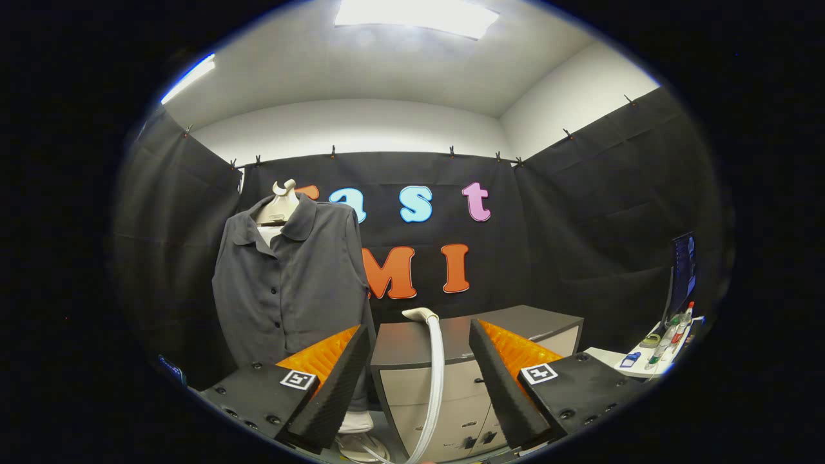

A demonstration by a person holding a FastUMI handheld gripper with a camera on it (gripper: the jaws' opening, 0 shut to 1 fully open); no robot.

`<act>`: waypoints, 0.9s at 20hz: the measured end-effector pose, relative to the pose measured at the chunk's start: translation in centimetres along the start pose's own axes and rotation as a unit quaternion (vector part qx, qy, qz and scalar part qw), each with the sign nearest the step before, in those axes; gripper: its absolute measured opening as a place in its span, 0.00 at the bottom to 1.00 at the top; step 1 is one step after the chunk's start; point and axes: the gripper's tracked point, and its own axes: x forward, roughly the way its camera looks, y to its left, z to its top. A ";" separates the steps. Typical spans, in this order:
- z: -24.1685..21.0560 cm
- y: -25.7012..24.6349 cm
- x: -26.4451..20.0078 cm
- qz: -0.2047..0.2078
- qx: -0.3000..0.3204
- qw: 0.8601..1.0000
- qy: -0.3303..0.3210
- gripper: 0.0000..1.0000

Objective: Iron the clothes twice with a garment steamer, once on the left side and once on the right side.

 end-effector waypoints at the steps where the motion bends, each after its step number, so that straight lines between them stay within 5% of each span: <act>1: 0.1 0.0 -0.1 0.000 0.000 1.000 -0.003 0.99; 18: 0.5 1.5 2.8 0.009 -0.001 1.000 0.005 0.99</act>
